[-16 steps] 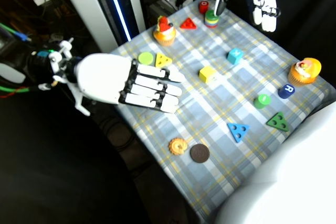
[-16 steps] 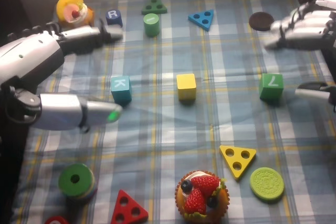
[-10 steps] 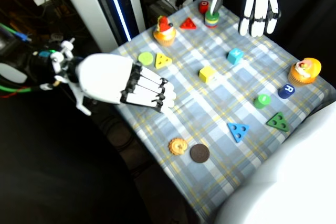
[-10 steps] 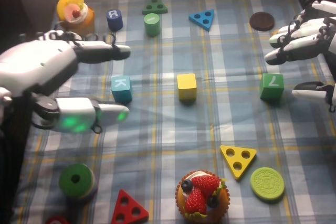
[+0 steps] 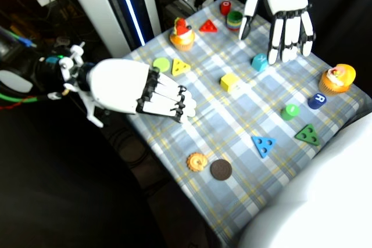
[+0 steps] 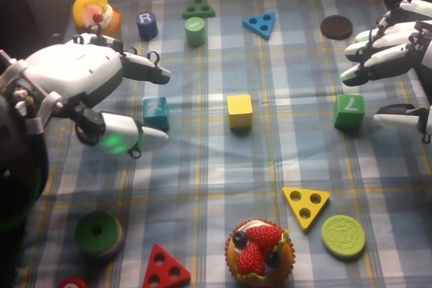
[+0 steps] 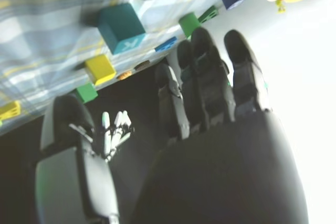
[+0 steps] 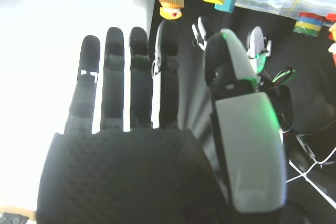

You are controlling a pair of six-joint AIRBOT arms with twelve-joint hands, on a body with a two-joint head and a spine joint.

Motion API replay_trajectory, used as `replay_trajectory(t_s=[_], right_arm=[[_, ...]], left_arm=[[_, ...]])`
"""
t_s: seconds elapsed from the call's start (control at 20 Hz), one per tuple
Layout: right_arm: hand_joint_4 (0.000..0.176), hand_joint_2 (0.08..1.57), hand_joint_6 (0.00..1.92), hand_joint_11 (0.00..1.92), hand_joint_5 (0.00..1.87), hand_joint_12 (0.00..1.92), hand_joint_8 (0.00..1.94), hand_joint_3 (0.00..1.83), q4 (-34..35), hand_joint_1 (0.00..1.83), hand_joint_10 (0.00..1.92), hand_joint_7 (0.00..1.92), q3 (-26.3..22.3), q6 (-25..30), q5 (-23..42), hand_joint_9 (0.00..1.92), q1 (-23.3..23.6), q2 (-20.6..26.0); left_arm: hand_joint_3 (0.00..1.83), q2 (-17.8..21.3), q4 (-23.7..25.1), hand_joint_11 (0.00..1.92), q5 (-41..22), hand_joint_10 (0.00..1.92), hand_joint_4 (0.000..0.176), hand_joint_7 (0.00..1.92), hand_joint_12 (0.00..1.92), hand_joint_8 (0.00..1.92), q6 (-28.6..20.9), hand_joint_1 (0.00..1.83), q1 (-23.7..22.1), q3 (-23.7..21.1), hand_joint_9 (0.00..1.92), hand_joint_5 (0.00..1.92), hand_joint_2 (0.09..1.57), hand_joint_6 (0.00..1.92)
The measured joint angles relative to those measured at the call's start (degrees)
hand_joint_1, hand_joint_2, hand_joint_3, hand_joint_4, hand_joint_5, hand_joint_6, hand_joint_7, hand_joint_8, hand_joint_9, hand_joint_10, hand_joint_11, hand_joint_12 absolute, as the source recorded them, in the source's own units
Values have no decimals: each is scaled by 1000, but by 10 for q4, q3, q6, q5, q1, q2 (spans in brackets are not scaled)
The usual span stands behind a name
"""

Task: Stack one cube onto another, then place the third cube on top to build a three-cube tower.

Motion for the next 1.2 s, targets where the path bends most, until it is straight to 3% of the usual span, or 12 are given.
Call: replay_trajectory(t_s=[0.15, 0.25, 0.4, 0.5, 0.75, 0.8, 0.85, 1.0, 1.05, 1.1, 1.2], right_arm=[[0, 1240, 1, 0, 760, 1229, 0, 2, 0, 710, 3, 549, 0, 0, 0, 493, 0, 0], [0, 1264, 0, 0, 738, 1170, 0, 5, -2, 690, 0, 512, 0, 1, 0, 452, 0, 0], [0, 1294, 3, 0, 735, 1197, 4, 11, -5, 590, 6, 525, 0, 1, -3, 468, 0, -1], [0, 1320, 1, 0, 725, 1208, 3, 13, -11, 524, 5, 529, 0, 5, -6, 472, 0, -1], [0, 1360, 1, 0, 720, 1229, 2, 9, -13, 374, 4, 527, 0, 8, -7, 471, 0, -2], [0, 1374, 0, 0, 719, 1235, 1, 10, -14, 349, 5, 527, 0, 11, -8, 475, 0, -2], [0, 1386, 0, 0, 717, 1238, 1, 10, -16, 319, 4, 523, 0, 12, -8, 474, 0, -2], [0, 1416, 2, 0, 706, 1265, 1, 9, -20, 149, 4, 520, 0, 15, -9, 481, 0, -2], [0, 1419, 2, 0, 709, 1269, 2, 8, -20, 97, 5, 523, 0, 16, -8, 485, 0, -2], [0, 1422, 3, 0, 716, 1275, 2, 6, -20, 59, 4, 527, 0, 16, -8, 486, 0, -2], [0, 1427, 2, 0, 723, 1281, 3, 3, -20, 27, 3, 533, 0, 16, -9, 487, 0, -2]], left_arm=[[4, -12, -19, 0, 13, 2, 159, 566, 327, 4, 35, 771, -13, 15, 454, 761, 1004, 7], [1, -17, -28, 0, 24, 2, 135, 594, 231, 5, 44, 833, -19, 27, 463, 827, 1013, 11], [0, -24, -49, 0, 31, 2, 120, 608, 22, 2, 71, 865, -21, 35, 458, 867, 1021, 5], [2, -30, -52, 5, 36, 5, 118, 618, 3, 4, 72, 866, -21, 38, 470, 866, 1026, 1], [8, -41, -66, 47, 40, 14, 88, 680, 22, 22, 76, 863, -21, 45, 509, 878, 1048, 6], [0, -41, -66, 69, 40, 2, 158, 754, 46, 4, 76, 977, -21, 45, 554, 945, 1137, 795], [0, -42, -66, 89, 42, 6, 172, 781, 62, 5, 76, 984, -21, 48, 580, 912, 1142, 1029], [2, -46, -70, 108, 38, 22, 176, 861, 94, 20, 78, 985, -21, 55, 663, 896, 1148, 1102], [2, -49, -71, 99, 37, 18, 0, 696, 113, 1123, 78, 1159, -21, 55, 670, 964, 1188, 1041], [1, -51, -72, 109, 36, 18, 0, 665, 124, 1360, 78, 1198, -21, 55, 674, 976, 1195, 1026], [1, -52, -71, 121, 31, 32, 0, 633, 135, 1462, 65, 1205, -21, 52, 711, 987, 1200, 980]])
